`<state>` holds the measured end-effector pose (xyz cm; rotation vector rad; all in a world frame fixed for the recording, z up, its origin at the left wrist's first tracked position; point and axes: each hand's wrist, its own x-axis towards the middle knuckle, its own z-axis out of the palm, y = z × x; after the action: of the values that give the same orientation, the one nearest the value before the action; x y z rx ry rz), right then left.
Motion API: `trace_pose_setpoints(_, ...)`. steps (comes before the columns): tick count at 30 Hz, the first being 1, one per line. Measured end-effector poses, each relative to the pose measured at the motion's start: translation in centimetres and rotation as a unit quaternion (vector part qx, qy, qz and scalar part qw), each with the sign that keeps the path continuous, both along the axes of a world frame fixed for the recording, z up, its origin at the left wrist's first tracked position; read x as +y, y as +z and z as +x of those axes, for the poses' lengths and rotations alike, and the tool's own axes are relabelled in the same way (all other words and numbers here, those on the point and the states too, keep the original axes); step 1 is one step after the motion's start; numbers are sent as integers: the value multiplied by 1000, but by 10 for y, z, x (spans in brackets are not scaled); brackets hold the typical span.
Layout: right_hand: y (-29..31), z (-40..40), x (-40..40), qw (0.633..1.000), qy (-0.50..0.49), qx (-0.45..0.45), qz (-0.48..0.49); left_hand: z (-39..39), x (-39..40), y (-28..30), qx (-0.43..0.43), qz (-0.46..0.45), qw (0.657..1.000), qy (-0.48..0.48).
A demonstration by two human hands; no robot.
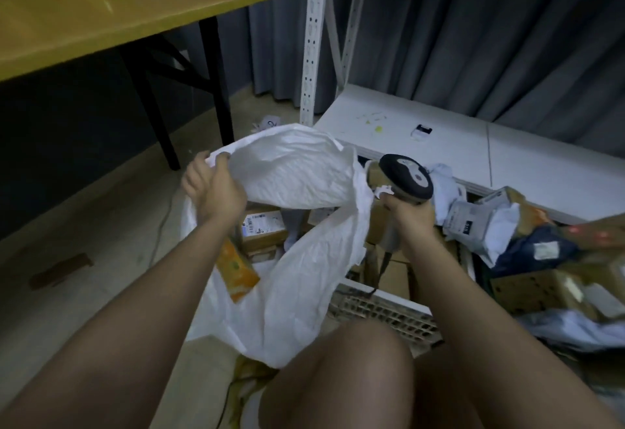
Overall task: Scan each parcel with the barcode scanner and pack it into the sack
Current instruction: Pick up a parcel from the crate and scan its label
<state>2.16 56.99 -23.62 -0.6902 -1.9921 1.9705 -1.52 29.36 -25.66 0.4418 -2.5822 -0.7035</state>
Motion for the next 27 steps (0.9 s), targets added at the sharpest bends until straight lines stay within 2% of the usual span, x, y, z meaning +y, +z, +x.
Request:
trace_pose_setpoints(3, 7, 18, 18, 1000, 0, -17, -18, 11, 46, 7, -9, -25, 994, -102)
trace_pose_setpoints(6, 17, 38, 38, 1000, 6, -21, -16, 18, 91, 12, -33, 38, 982, -185)
trace_pose_setpoints(10, 23, 67, 81, 1000, -14, -15, 15, 27, 150, 11, -35, 115, 943, -310)
trace_pose_setpoints(14, 10, 91, 129, 999, -37, -24, 10, 27, 206, 0, -56, 104, 912, -393)
trace_pose_setpoints(22, -67, 46, 181, 992, -97, -77, -32, -41, 293, -65, -190, 124, 891, -394)
trace_pose_setpoints(27, -98, 0, 197, 991, -90, -84, -60, -90, 340, -110, -272, 247, 884, -290)
